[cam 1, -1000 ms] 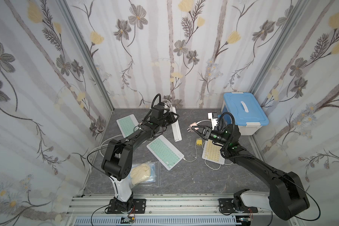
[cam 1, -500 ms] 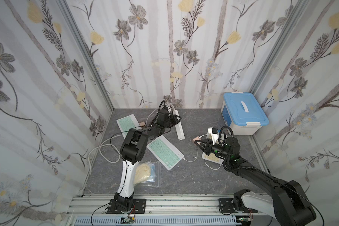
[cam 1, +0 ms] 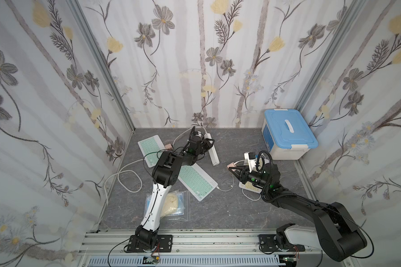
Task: Unplug the wireless keyboard
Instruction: Place the socket at the center of the board.
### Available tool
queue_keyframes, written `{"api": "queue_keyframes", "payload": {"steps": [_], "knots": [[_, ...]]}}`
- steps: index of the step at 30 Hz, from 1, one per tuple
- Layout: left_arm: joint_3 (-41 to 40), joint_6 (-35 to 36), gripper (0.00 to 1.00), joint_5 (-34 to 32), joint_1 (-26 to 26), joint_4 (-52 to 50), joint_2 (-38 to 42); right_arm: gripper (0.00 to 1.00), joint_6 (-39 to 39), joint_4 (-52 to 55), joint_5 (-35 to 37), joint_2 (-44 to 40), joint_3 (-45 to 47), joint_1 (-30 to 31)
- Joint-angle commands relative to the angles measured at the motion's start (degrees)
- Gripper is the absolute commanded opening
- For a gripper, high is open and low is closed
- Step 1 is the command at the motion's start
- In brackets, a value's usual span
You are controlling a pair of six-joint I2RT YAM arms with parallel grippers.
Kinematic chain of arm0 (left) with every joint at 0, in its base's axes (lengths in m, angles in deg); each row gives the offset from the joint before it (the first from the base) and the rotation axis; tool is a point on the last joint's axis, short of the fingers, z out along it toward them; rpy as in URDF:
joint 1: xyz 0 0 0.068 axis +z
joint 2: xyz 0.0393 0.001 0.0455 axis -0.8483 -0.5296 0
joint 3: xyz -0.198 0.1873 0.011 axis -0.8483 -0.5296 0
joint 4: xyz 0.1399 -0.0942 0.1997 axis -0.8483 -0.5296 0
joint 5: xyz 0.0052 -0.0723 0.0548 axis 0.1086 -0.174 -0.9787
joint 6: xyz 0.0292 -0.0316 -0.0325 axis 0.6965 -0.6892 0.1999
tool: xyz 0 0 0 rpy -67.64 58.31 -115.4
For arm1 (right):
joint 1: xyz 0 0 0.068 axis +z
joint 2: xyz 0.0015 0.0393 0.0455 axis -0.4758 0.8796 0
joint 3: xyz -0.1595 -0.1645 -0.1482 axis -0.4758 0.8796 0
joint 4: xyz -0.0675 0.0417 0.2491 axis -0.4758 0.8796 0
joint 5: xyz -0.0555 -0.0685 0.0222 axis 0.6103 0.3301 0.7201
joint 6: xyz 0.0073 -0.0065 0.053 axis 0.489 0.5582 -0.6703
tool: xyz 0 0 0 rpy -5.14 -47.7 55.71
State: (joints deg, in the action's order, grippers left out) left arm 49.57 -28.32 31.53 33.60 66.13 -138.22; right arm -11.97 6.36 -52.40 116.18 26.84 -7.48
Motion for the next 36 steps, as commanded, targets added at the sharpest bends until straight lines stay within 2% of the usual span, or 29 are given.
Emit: {"api": "queue_keyframes", "payload": {"steps": [1, 3, 6, 11, 15, 23, 28, 36], "knots": [[0.7, 1.0, 0.27, -2.5, 0.4, 3.1, -0.4, 0.00, -0.3, -3.4, 1.2, 0.2, -0.3, 0.1], [0.9, 1.0, 0.41, -2.4, 0.6, 2.3, -0.4, 0.00, 0.1, -2.8, 1.5, 0.2, -0.3, 0.1], [0.4, 0.7, 0.52, -3.0, 0.7, 2.0, -0.2, 0.00, 0.9, -0.7, 2.5, 0.0, -1.0, 0.1], [0.0, 0.8, 0.60, -4.3, 1.1, 0.0, 0.6, 0.00, 1.6, 0.7, 3.7, 0.2, -1.3, 0.1], [-0.3, 0.9, 0.72, -3.9, 1.4, -0.7, 1.2, 0.00, 2.0, 0.8, 4.0, 0.1, -1.0, 0.1], [-3.8, 2.7, 0.76, -4.4, 2.1, -1.0, 5.7, 0.00, 1.8, 0.9, 3.8, 1.1, -1.8, 0.3], [-4.9, 4.3, 0.82, -1.9, 2.8, -2.7, 8.7, 0.00, 2.6, 2.9, 5.2, 0.3, -2.1, 0.3], [-11.3, 5.7, 0.85, -0.1, 2.9, -3.0, 15.2, 0.00, 3.9, 4.9, 7.0, 0.6, -2.1, 0.4]]}}
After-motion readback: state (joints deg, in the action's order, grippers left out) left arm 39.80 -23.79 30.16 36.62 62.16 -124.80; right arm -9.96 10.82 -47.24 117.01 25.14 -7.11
